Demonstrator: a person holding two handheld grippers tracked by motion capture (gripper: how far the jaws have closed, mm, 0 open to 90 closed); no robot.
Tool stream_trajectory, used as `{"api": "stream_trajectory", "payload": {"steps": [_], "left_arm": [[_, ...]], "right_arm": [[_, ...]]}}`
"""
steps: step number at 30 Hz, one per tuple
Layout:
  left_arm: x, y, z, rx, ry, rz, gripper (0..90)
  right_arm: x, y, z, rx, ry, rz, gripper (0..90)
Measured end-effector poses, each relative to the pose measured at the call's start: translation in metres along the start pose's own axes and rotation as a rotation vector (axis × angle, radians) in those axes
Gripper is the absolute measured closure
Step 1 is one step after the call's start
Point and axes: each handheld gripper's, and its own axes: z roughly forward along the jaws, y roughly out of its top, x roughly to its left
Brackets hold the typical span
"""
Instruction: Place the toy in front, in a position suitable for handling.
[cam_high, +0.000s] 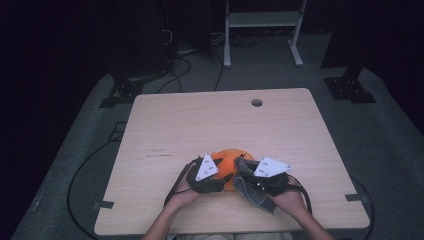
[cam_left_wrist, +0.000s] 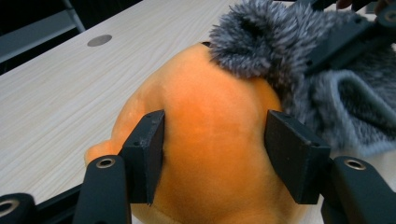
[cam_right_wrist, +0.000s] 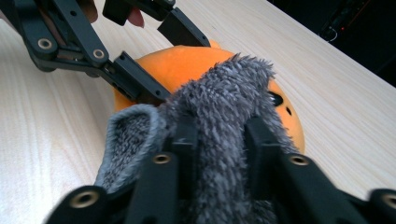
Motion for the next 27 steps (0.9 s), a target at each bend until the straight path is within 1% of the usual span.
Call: {"api": "stream_trajectory", "payload": {"steps": [1, 2, 4, 6, 7, 8, 10, 11, 12, 13, 16, 17, 18, 19, 20, 21, 22, 23, 24, 25, 26, 27], "left_arm": [[0.001, -0.001, 0.000, -0.004, -0.005, -0.006, 38.4], [0.002, -0.003, 0.000, -0.016, -0.002, -0.018, 36.3], [0.003, -0.003, 0.000, -0.016, 0.003, -0.014, 32.9], [0.002, -0.003, 0.000, -0.019, 0.005, -0.014, 32.3], [0.002, -0.003, 0.000, -0.019, 0.005, -0.014, 32.1], [0.003, -0.004, 0.000, -0.018, 0.005, -0.012, 31.8], [0.003, -0.004, -0.001, -0.019, 0.008, -0.013, 31.2], [0.003, -0.005, -0.002, -0.019, 0.009, -0.014, 30.7], [0.005, -0.005, -0.002, -0.014, 0.008, -0.013, 29.6], [0.005, -0.005, -0.002, -0.014, 0.008, -0.013, 29.4], [0.005, -0.007, -0.003, -0.022, 0.011, -0.027, 28.9], [0.005, -0.007, -0.003, -0.025, 0.015, -0.024, 28.8], [0.004, -0.007, -0.002, -0.025, 0.015, -0.012, 29.0], [0.004, -0.007, -0.002, -0.025, 0.015, -0.012, 29.4], [0.003, -0.005, -0.001, -0.022, 0.011, -0.007, 30.0], [0.003, -0.005, -0.001, -0.022, 0.011, -0.007, 30.8], [0.000, -0.003, 0.000, -0.027, -0.006, 0.015, 31.5], [0.000, -0.003, 0.000, -0.027, -0.006, 0.015, 32.0], [-0.005, -0.002, 0.001, -0.026, -0.022, 0.051, 32.3], [-0.005, -0.002, 0.001, -0.026, -0.022, 0.051, 32.5], [-0.009, 0.001, 0.001, -0.018, -0.029, 0.086, 32.5], [-0.009, 0.001, 0.001, -0.018, -0.029, 0.086, 32.5]], "right_arm": [[-0.002, -0.002, -0.002, -0.006, 0.006, 0.009, 72.4], [-0.005, -0.004, -0.005, -0.008, 0.013, 0.022, 73.6], [-0.007, -0.008, -0.007, -0.008, 0.006, 0.025, 73.7], [-0.009, -0.013, -0.010, -0.002, -0.001, 0.029, 73.8], [-0.009, -0.013, -0.010, -0.002, -0.001, 0.029, 73.8], [-0.012, -0.020, -0.014, 0.014, -0.014, 0.037, 73.8], [-0.014, -0.022, -0.015, 0.018, -0.021, 0.038, 73.9], [-0.016, -0.025, -0.016, 0.029, -0.027, 0.046, 73.9], [-0.022, -0.031, -0.017, 0.056, -0.035, 0.058, 74.0], [-0.022, -0.031, -0.017, 0.056, -0.035, 0.058, 74.0], [-0.032, -0.040, -0.017, 0.095, -0.037, 0.100, 74.1], [-0.037, -0.041, -0.019, 0.087, -0.033, 0.121, 74.2], [-0.038, -0.040, -0.022, 0.068, -0.025, 0.131, 74.1], [-0.038, -0.040, -0.022, 0.068, -0.025, 0.131, 74.1], [-0.036, -0.035, -0.028, 0.015, 0.009, 0.132, 74.1], [-0.033, -0.031, -0.031, -0.009, 0.039, 0.116, 74.1], [-0.030, -0.026, -0.032, -0.035, 0.061, 0.097, 74.1], [-0.030, -0.026, -0.032, -0.035, 0.061, 0.097, 74.1], [-0.023, -0.016, -0.031, -0.076, 0.090, 0.081, 74.2], [-0.023, -0.016, -0.031, -0.076, 0.090, 0.081, 74.2], [-0.017, -0.008, -0.025, -0.089, 0.107, 0.061, 74.1], [-0.016, -0.007, -0.022, -0.080, 0.102, 0.050, 74.1]]}}
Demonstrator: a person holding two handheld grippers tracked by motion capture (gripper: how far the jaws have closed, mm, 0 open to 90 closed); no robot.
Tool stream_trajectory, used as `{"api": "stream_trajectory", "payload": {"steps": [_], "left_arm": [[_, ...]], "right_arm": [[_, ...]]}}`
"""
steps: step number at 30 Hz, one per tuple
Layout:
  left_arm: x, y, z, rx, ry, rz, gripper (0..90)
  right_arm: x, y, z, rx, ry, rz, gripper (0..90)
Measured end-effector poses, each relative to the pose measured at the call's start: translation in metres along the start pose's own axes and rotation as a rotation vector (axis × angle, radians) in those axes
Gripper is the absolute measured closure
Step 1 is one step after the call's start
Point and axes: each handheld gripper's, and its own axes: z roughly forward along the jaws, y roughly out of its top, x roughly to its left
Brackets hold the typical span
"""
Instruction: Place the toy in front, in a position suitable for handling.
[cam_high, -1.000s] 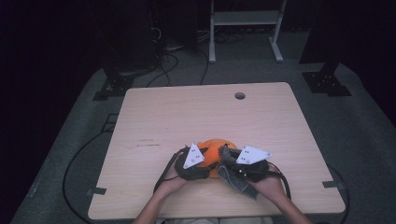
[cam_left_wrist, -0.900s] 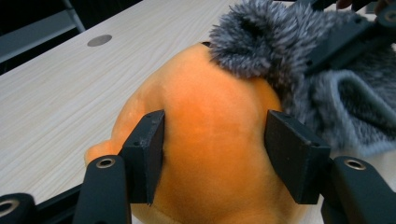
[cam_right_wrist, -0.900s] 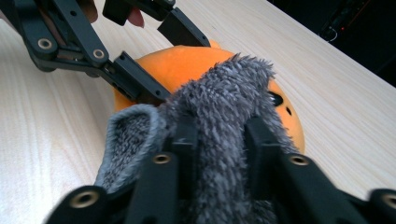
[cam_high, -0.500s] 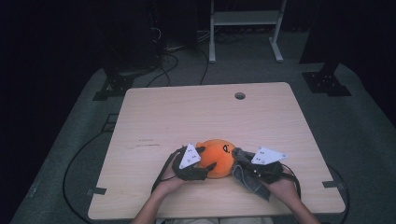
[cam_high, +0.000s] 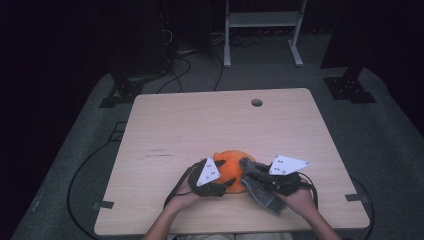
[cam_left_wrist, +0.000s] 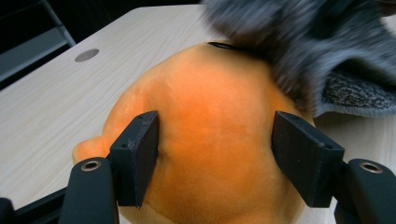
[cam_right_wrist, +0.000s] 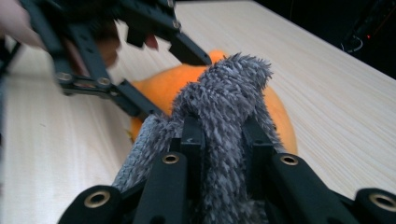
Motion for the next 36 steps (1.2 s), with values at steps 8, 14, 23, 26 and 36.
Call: {"api": "stream_trajectory", "payload": {"steps": [8, 14, 23, 26, 36], "left_arm": [[0.005, -0.005, -0.003, -0.006, -0.033, -0.030, 32.3], [0.005, -0.006, -0.004, -0.005, -0.028, -0.034, 31.4], [0.000, -0.005, -0.002, -0.020, -0.055, 0.001, 31.1], [-0.001, -0.004, -0.004, -0.021, -0.068, 0.008, 27.6], [0.005, 0.001, -0.004, -0.025, -0.001, -0.033, 24.0]], "right_arm": [[-0.001, -0.007, 0.006, 0.035, -0.009, 0.013, 74.2], [-0.020, -0.028, -0.004, 0.104, -0.059, 0.077, 74.3], [-0.018, -0.009, -0.010, -0.028, 0.015, 0.111, 74.7], [-0.012, -0.005, -0.001, -0.004, 0.021, 0.090, 74.7], [-0.016, -0.025, -0.003, 0.042, 0.025, 0.126, 75.1]]}}
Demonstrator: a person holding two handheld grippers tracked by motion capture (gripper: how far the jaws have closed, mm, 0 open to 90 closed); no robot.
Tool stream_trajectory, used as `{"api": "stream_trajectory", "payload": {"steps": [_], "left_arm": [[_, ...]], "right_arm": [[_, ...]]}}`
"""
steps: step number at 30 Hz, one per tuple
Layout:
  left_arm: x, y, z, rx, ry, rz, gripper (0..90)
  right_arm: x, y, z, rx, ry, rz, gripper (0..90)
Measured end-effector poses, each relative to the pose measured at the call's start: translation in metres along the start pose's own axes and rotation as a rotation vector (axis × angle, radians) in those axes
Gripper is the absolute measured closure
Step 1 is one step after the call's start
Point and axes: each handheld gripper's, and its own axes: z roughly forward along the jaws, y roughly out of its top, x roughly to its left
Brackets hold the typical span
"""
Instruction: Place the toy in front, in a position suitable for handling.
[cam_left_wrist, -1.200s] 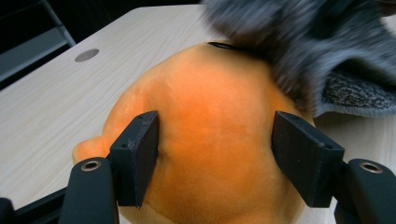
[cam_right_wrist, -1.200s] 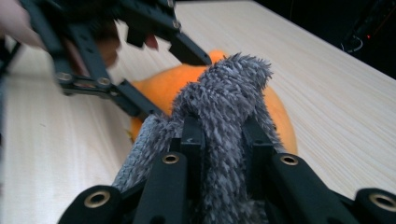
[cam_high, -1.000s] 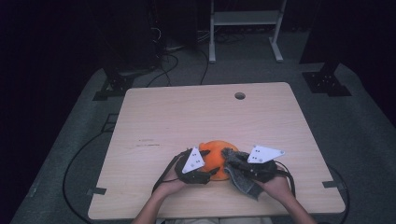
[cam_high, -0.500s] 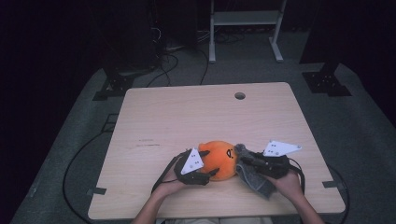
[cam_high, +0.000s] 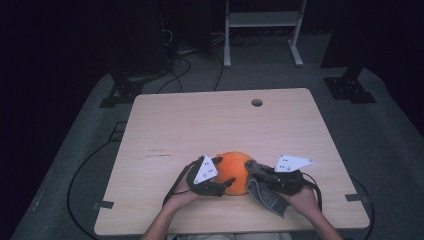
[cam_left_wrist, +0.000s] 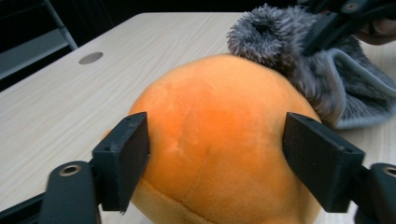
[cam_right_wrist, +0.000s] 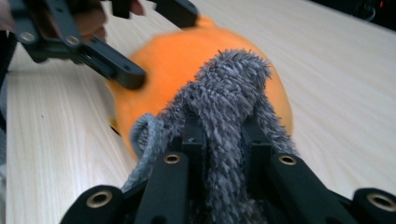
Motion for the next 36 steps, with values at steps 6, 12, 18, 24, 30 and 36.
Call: {"api": "stream_trajectory", "payload": {"steps": [6, 12, 18, 24, 30, 36], "left_arm": [[-0.001, -0.002, -0.001, 0.018, -0.018, -0.001, 27.6], [-0.008, -0.003, 0.001, 0.018, -0.042, 0.032, 29.9], [-0.008, 0.001, -0.003, 0.017, -0.086, 0.054, 26.6], [-0.005, 0.019, -0.009, -0.016, -0.110, 0.035, 15.8], [-0.017, 0.012, 0.002, 0.074, -0.014, 0.141, 22.5], [-0.013, 0.008, 0.000, 0.063, -0.039, 0.075, 25.8]], "right_arm": [[-0.014, -0.011, -0.008, 0.059, -0.046, 0.048, 75.0], [0.003, 0.016, -0.007, -0.073, 0.032, 0.012, 75.0], [0.007, 0.019, 0.004, -0.030, 0.024, -0.018, 75.3], [0.009, 0.005, -0.001, -0.016, 0.021, -0.019, 75.6], [0.009, 0.003, -0.002, -0.001, 0.034, -0.031, 75.6], [-0.014, -0.010, -0.009, 0.055, 0.006, 0.049, 75.5]]}}
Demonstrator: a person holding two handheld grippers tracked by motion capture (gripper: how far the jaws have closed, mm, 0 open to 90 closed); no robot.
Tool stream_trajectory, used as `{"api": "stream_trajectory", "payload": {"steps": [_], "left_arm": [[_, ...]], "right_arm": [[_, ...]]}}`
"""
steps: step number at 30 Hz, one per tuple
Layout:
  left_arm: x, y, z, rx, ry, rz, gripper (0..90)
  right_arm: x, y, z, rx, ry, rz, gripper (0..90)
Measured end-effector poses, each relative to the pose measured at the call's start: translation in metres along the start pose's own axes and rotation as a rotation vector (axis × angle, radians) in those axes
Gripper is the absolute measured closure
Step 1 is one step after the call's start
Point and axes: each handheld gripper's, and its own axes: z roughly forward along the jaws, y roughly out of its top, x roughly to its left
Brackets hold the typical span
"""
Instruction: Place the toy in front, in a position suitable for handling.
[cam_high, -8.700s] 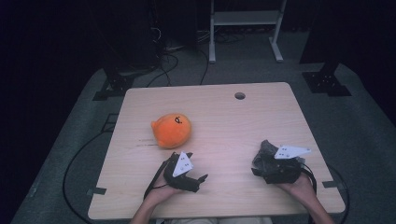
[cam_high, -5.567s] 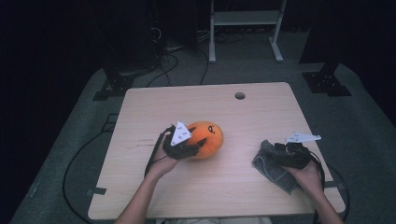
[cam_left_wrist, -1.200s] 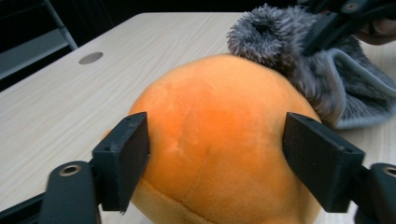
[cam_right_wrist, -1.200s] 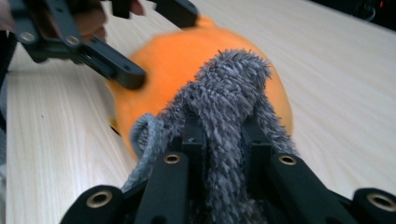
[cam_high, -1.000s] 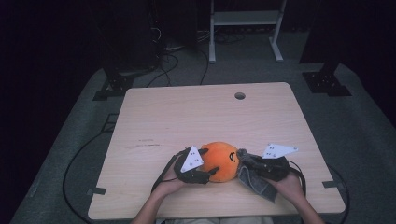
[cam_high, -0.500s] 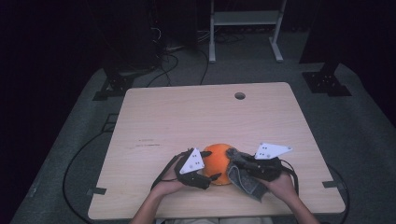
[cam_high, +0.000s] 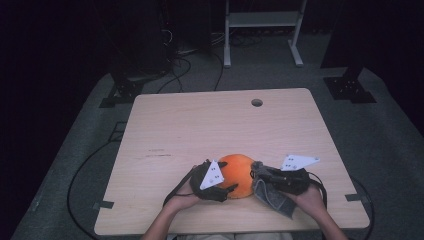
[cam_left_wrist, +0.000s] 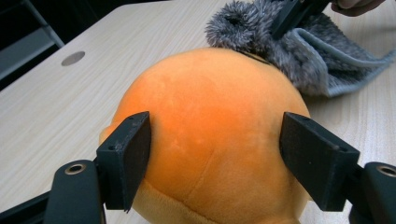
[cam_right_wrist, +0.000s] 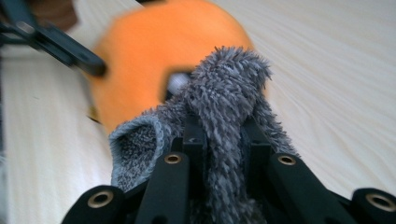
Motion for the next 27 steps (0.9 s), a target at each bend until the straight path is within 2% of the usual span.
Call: {"api": "stream_trajectory", "payload": {"steps": [1, 3, 4, 6, 7, 8, 10, 11, 12, 13, 14, 15, 16, 18, 19, 21, 22, 23, 24, 25, 27], "left_arm": [[0.001, -0.002, -0.001, 0.004, -0.001, -0.007, 26.1], [0.001, -0.002, 0.000, 0.006, 0.000, -0.010, 26.5], [0.001, -0.003, 0.000, 0.010, -0.001, -0.010, 26.7], [0.002, -0.003, 0.000, 0.009, -0.006, -0.017, 26.7], [0.002, -0.003, 0.000, 0.009, -0.006, -0.017, 26.7], [0.002, -0.001, 0.000, 0.005, -0.015, -0.017, 26.6], [0.003, 0.001, -0.002, 0.002, -0.022, -0.014, 24.8], [0.004, 0.004, -0.004, -0.002, -0.027, -0.019, 24.8], [0.006, 0.007, -0.007, -0.013, -0.036, -0.036, 21.7], [0.009, 0.011, -0.011, -0.050, -0.037, -0.056, 17.3], [0.011, 0.013, -0.012, -0.055, -0.017, -0.060, 15.4], [0.012, 0.014, -0.011, -0.048, 0.003, -0.061, 13.6], [0.012, 0.014, -0.011, -0.048, 0.003, -0.061, 12.3], [0.014, 0.011, -0.006, 0.000, 0.035, -0.075, 11.8], [0.014, 0.007, -0.003, 0.023, 0.007, -0.092, 13.5], [0.012, 0.005, -0.003, 0.007, 0.006, -0.081, 15.3], [0.011, 0.004, -0.003, 0.003, -0.003, -0.080, 19.6], [0.011, 0.004, -0.003, 0.003, -0.004, -0.080, 21.7], [0.011, 0.004, -0.003, 0.001, -0.003, -0.078, 21.7], [0.009, 0.004, -0.002, -0.010, -0.007, -0.083, 22.5], [0.008, 0.004, -0.001, -0.014, -0.011, -0.084, 22.4]], "right_arm": [[-0.006, -0.003, -0.001, 0.015, -0.009, 0.016, 75.4], [-0.008, -0.003, -0.002, 0.011, -0.006, 0.027, 75.4], [-0.007, 0.002, -0.004, -0.032, 0.013, 0.022, 75.4], [-0.003, 0.009, -0.005, -0.076, 0.037, 0.021, 75.4], [-0.003, 0.009, -0.005, -0.076, 0.037, 0.021, 75.4], [0.003, 0.018, -0.001, -0.105, 0.062, 0.008, 75.4], [0.008, 0.021, 0.007, -0.070, 0.054, -0.029, 75.5], [0.008, 0.021, 0.007, -0.070, 0.054, -0.029, 75.5], [0.011, 0.021, 0.010, -0.057, 0.042, -0.048, 75.5], [0.016, 0.020, 0.011, -0.057, 0.044, -0.066, 75.5], [0.018, 0.019, 0.010, -0.056, 0.045, -0.079, 75.4], [0.020, 0.019, 0.010, -0.055, 0.046, -0.091, 75.4], [0.022, 0.018, 0.009, -0.056, 0.050, -0.102, 75.4], [0.024, 0.018, 0.008, -0.055, 0.056, -0.111, 75.5], [0.025, 0.018, 0.008, -0.054, 0.061, -0.119, 75.4], [0.024, 0.017, 0.008, -0.053, 0.067, -0.113, 75.5], [0.021, 0.016, 0.007, -0.054, 0.072, -0.101, 75.5], [0.013, 0.014, 0.005, -0.054, 0.083, -0.058, 75.5], [0.013, 0.014, 0.005, -0.054, 0.083, -0.058, 75.5], [0.003, 0.010, 0.004, -0.038, 0.066, -0.026, 75.4], [0.000, 0.009, 0.003, -0.030, 0.061, -0.017, 75.4]]}}
